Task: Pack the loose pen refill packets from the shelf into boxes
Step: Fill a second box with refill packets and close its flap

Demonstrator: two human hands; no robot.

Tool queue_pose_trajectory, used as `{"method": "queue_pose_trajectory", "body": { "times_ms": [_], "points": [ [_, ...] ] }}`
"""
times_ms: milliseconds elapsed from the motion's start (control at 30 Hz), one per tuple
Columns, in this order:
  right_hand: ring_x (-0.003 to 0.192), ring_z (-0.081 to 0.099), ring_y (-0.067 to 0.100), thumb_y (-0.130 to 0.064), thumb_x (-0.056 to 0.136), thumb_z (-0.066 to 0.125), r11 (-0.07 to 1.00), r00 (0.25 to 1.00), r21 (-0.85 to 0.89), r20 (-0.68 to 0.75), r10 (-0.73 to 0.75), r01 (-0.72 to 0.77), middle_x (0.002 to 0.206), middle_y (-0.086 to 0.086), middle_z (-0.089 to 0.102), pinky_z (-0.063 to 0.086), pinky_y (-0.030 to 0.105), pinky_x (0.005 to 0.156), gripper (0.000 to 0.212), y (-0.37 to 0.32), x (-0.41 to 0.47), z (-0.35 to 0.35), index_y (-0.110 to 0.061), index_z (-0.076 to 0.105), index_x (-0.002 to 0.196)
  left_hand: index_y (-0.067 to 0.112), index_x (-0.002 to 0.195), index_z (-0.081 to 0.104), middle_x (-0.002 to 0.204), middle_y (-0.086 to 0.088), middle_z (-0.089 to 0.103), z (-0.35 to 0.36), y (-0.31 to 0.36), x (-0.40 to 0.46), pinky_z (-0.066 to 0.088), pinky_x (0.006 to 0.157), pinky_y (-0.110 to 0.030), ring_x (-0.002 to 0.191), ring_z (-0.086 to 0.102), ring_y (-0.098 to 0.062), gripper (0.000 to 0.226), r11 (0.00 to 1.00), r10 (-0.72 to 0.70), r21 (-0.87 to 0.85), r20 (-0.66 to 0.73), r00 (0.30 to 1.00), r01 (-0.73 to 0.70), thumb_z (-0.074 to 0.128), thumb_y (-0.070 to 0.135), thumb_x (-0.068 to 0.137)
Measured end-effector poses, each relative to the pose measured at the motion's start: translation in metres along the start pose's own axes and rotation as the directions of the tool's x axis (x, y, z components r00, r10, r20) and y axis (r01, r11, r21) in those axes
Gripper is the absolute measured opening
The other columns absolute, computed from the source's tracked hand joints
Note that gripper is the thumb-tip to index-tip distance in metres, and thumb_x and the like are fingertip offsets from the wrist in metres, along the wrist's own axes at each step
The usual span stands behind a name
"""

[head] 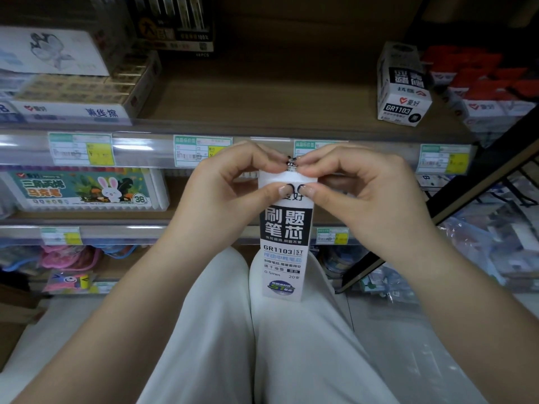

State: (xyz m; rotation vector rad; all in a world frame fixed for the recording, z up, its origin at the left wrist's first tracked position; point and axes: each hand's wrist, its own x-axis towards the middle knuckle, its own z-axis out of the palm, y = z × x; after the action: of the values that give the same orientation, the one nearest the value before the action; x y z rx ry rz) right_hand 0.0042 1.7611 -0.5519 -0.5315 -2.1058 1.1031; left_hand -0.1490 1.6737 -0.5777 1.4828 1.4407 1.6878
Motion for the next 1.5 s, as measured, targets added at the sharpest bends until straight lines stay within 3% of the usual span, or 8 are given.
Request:
{"method": "queue_pose_trajectory", "body": {
  "times_ms": [367, 567, 700, 867, 967, 1167, 1367, 1500],
  "points": [
    [0.088, 0.065, 0.007, -0.005, 0.074, 0.067, 0.998, 0.995, 0.009, -0.07, -0.066, 0.067, 0.09, -0.012, 0.065, 0.054, 0.025, 0.081, 0.012, 0.003, -0.006, 0.006, -0.011, 0.07, 0.083, 0.035, 0.076, 0.065, 0.097, 0.01, 0.066, 0.003, 0.004, -0.008, 0.055, 0.077, -0.043, 0.097, 0.063, -0.017, 0.01, 1.0, 0.012, 0.017, -0.038, 0.999, -0.011, 0.07, 0.028, 0.071],
    [0.09, 0.065, 0.012, -0.012, 0.078, 0.064, 0.983, 0.982, -0.06, -0.07, -0.177, 0.173, 0.093, -0.007, 0.064, 0.054, 0.039, 0.081, 0.01, 0.01, -0.011, 0.003, -0.003, 0.069, 0.08, 0.023, 0.083, 0.062, 0.095, 0.021, 0.062, 0.007, 0.005, -0.009, 0.051, 0.07, -0.028, 0.091, 0.061, -0.008, 0.008, 0.988, 0.098, 0.123, -0.031, 0.995, -0.094, 0.065, 0.026, 0.077],
    [0.089, 0.063, 0.012, -0.014, 0.079, 0.063, 0.984, 0.982, -0.048, -0.077, -0.173, 0.17, 0.094, -0.01, 0.06, 0.054, 0.038, 0.082, 0.008, 0.013, -0.014, 0.001, -0.01, 0.069, 0.081, 0.018, 0.081, 0.058, 0.099, 0.015, 0.059, 0.011, 0.005, -0.01, 0.049, 0.074, -0.02, 0.09, 0.059, -0.002, 0.004, 0.961, 0.182, 0.217, -0.018, 0.983, -0.173, 0.061, 0.02, 0.082],
    [0.09, 0.061, 0.012, -0.018, 0.08, 0.062, 0.987, 0.984, -0.037, -0.085, -0.157, 0.154, 0.095, -0.013, 0.055, 0.053, 0.034, 0.082, 0.005, 0.013, -0.017, 0.0, -0.019, 0.064, 0.084, 0.021, 0.081, 0.057, 0.101, 0.019, 0.058, 0.014, 0.004, -0.01, 0.05, 0.077, -0.028, 0.094, 0.059, -0.002, 0.004, 0.947, 0.207, 0.252, -0.014, 0.978, -0.197, 0.06, 0.021, 0.083],
    [0.093, 0.06, 0.01, -0.017, 0.081, 0.06, 0.987, 0.982, -0.039, -0.1, -0.159, 0.156, 0.099, -0.013, 0.054, 0.052, 0.03, 0.082, 0.008, 0.013, -0.021, 0.002, -0.021, 0.063, 0.087, 0.022, 0.081, 0.058, 0.097, 0.023, 0.061, 0.015, 0.002, -0.011, 0.05, 0.079, -0.03, 0.095, 0.06, -0.006, 0.003, 0.958, 0.194, 0.22, -0.026, 0.981, -0.184, 0.061, 0.023, 0.082],
    [0.11, 0.057, 0.014, -0.018, 0.081, 0.058, 0.994, 0.991, 0.068, -0.11, -0.081, 0.089, 0.113, -0.012, 0.053, 0.052, 0.034, 0.09, 0.022, 0.018, -0.025, 0.013, -0.025, 0.061, 0.101, 0.037, 0.084, 0.068, 0.102, 0.016, 0.069, 0.015, 0.0, -0.014, 0.05, 0.084, -0.023, 0.102, 0.065, -0.009, 0.018, 0.994, 0.045, -0.101, -0.07, 0.997, -0.052, 0.066, 0.021, 0.075],
    [0.112, 0.057, 0.014, -0.015, 0.082, 0.058, 0.982, 0.985, 0.167, -0.161, -0.063, 0.09, 0.117, 0.0, 0.053, 0.047, 0.025, 0.09, 0.024, 0.029, -0.023, 0.017, -0.031, 0.064, 0.099, 0.038, 0.086, 0.07, 0.109, 0.012, 0.068, 0.02, -0.005, -0.009, 0.051, 0.087, -0.029, 0.108, 0.063, -0.012, 0.021, 0.989, 0.016, -0.142, -0.089, 0.996, -0.029, 0.067, 0.02, 0.075],
    [0.116, 0.053, 0.017, -0.034, 0.086, 0.058, 0.98, 0.961, 0.166, -0.269, -0.067, 0.114, 0.123, 0.002, 0.051, 0.043, 0.03, 0.092, 0.019, 0.034, -0.019, 0.032, -0.047, 0.055, 0.099, 0.034, 0.091, 0.06, 0.123, 0.006, 0.059, 0.033, -0.008, -0.005, 0.044, 0.09, -0.022, 0.116, 0.056, -0.008, 0.016, 0.991, 0.032, -0.125, -0.138, 0.99, -0.049, 0.06, 0.021, 0.081]
  ]
}}
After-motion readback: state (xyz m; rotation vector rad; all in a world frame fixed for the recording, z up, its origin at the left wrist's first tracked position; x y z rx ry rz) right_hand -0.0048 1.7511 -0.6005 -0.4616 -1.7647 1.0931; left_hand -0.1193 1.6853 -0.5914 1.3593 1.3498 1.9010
